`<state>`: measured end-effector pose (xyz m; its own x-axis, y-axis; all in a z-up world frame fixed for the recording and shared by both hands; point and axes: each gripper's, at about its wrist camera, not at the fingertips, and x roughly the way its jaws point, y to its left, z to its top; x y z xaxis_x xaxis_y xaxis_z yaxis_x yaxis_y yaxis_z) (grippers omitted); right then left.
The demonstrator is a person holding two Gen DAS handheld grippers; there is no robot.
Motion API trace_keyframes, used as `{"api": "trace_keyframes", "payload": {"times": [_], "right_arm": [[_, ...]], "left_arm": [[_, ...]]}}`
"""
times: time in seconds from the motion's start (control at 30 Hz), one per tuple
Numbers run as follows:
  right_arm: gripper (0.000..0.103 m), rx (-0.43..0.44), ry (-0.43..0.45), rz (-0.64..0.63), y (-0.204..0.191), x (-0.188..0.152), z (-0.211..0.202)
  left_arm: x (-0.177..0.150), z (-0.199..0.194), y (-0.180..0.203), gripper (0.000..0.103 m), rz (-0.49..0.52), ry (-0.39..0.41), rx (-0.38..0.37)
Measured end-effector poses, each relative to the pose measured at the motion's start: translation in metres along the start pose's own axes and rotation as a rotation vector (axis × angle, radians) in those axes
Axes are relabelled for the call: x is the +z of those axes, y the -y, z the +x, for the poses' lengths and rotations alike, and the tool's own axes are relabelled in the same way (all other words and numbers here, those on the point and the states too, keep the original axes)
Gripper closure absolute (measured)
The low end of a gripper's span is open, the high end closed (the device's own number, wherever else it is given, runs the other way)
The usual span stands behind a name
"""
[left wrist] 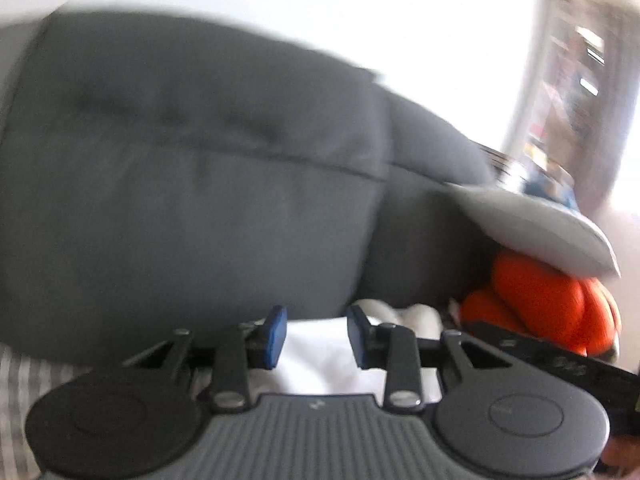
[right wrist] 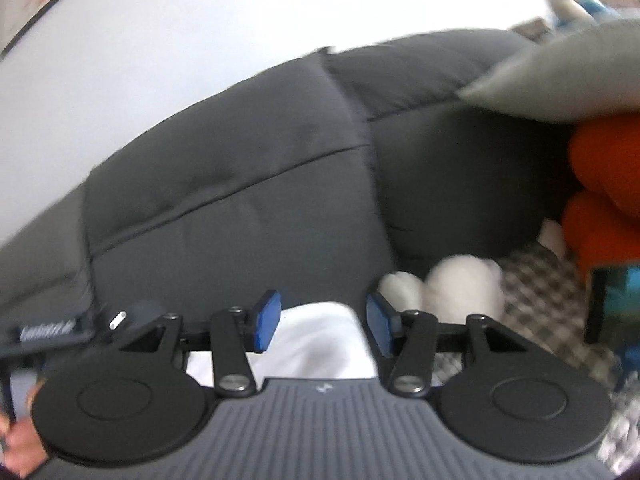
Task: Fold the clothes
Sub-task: 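Lower the white bundle onto the stack and open both grippers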
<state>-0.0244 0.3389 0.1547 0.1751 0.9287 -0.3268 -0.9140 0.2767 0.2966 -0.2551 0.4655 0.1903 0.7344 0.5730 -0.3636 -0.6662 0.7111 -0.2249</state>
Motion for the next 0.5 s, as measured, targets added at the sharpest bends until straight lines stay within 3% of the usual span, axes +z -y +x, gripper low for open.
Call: {"api": "trace_keyframes", "payload": {"times": [0.07, 0.23, 0.5], "right_arm": [[0.05, 0.016, -0.018, -0.076, -0.014, -0.007, 0.002], [0.051, -0.006, -0.126, -0.208, -0.027, -0.038, 0.026], [0.051, 0.042, -0.111, -0.16, -0.013, -0.065, 0.036]], "left_arm": [[-0.008, 0.017, 0.011, 0.069, 0.082, -0.003, 0.013], [-0.044, 0.054, 0.002, 0.073, 0.139, -0.128, 0.042], [-0.066, 0.055, -0.012, 0.073, 0.156, -0.148, 0.043]]}}
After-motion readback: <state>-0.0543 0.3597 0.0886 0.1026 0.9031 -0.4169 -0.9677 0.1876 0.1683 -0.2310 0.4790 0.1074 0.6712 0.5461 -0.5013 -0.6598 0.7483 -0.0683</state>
